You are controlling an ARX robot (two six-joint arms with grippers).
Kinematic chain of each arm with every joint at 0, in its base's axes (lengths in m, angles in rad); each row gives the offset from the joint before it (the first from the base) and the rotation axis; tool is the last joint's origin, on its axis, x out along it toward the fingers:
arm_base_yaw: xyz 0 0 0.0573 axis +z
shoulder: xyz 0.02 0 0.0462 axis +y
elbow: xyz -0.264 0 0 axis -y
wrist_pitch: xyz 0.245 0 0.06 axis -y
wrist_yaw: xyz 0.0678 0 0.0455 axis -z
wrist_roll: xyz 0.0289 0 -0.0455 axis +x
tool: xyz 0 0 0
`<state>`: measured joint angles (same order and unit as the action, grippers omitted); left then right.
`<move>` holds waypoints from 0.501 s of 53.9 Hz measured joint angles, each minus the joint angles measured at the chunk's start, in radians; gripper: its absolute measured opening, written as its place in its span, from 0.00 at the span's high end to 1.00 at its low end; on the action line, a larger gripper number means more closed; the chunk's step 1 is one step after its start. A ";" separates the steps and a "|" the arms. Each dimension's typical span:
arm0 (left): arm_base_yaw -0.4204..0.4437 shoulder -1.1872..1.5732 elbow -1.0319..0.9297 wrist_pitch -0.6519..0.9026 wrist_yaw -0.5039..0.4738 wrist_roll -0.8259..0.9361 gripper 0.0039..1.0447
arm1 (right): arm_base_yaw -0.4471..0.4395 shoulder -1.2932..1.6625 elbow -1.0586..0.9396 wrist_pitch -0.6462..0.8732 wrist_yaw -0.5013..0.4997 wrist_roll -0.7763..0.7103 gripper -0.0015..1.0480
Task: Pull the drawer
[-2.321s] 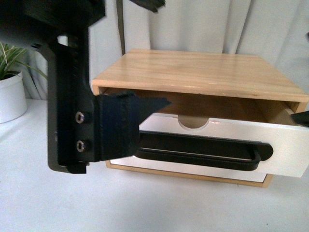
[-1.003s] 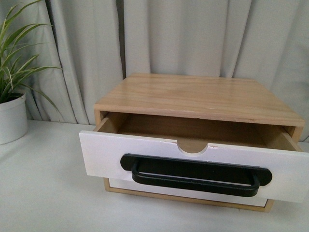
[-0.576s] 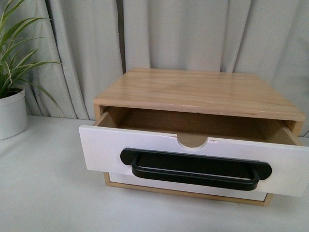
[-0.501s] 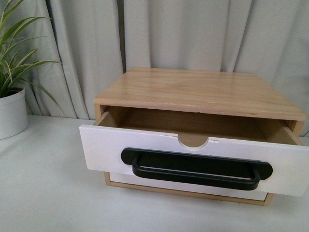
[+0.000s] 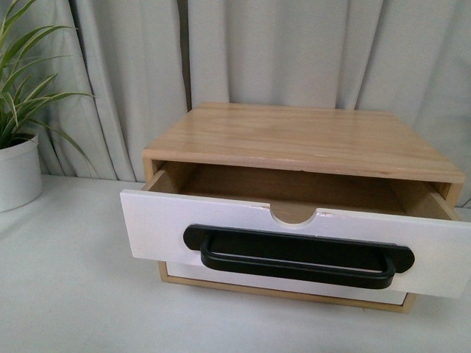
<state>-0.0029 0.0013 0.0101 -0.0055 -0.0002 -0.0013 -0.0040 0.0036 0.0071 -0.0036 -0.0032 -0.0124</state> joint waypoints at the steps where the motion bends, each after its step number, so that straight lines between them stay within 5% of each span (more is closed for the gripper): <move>1: 0.000 0.000 0.000 0.000 0.000 0.000 0.80 | 0.000 0.000 0.000 0.000 0.000 0.000 0.80; 23: 0.000 0.000 0.000 0.000 0.000 0.000 0.08 | 0.000 0.000 0.000 0.000 0.000 0.000 0.09; 27: 0.000 0.000 0.000 0.000 0.000 0.000 0.05 | 0.000 0.000 0.000 0.000 0.000 0.002 0.08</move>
<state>-0.0029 0.0013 0.0097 -0.0055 -0.0002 -0.0013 -0.0040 0.0036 0.0071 -0.0036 -0.0036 -0.0105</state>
